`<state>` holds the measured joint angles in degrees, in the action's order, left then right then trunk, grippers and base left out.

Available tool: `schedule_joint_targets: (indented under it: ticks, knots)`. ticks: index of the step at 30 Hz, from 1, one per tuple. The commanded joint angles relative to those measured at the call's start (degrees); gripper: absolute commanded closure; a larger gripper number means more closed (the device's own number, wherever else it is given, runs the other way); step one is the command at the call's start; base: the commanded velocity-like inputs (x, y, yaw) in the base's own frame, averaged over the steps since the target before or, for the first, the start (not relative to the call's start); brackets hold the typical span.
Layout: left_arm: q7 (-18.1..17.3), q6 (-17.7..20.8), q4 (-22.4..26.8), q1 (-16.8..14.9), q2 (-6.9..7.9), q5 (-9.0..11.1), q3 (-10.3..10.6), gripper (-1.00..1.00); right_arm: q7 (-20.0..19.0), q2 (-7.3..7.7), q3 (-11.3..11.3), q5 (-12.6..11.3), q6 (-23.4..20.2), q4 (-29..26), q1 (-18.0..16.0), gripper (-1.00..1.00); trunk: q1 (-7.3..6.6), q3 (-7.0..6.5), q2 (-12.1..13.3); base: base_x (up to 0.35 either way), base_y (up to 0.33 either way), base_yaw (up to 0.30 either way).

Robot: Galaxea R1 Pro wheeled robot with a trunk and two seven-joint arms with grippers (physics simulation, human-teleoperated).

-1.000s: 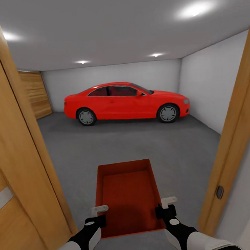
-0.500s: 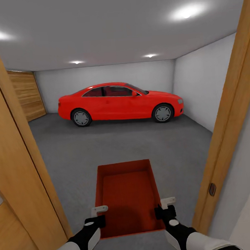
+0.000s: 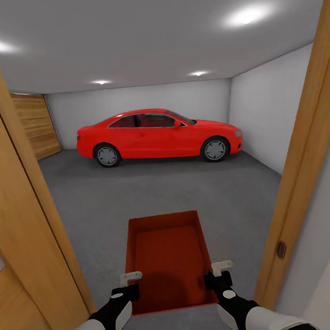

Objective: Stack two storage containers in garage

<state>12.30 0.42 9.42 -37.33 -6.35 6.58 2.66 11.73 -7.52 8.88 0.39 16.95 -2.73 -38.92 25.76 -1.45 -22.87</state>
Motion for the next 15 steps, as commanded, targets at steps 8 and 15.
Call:
schedule_joint_targets:
  ticks: [8, 15]
  knots:
    - [0.4, 0.1, 0.2, 0.0, 0.17, 0.3, 0.0, 1.0, 0.2, 0.14, -1.1, 1.1, 0.1, 0.1, 0.0, 1.0, 0.02, 0.02, -0.1, 0.015, 0.056, 0.0]
    - [0.4, 0.1, 0.2, 0.0, 0.2, 0.2, -0.1, 1.0, 0.2, 0.14, -1.1, 1.1, 0.1, 0.1, 0.0, 1.0, 0.02, 0.02, -0.1, 0.001, 0.003, 0.0]
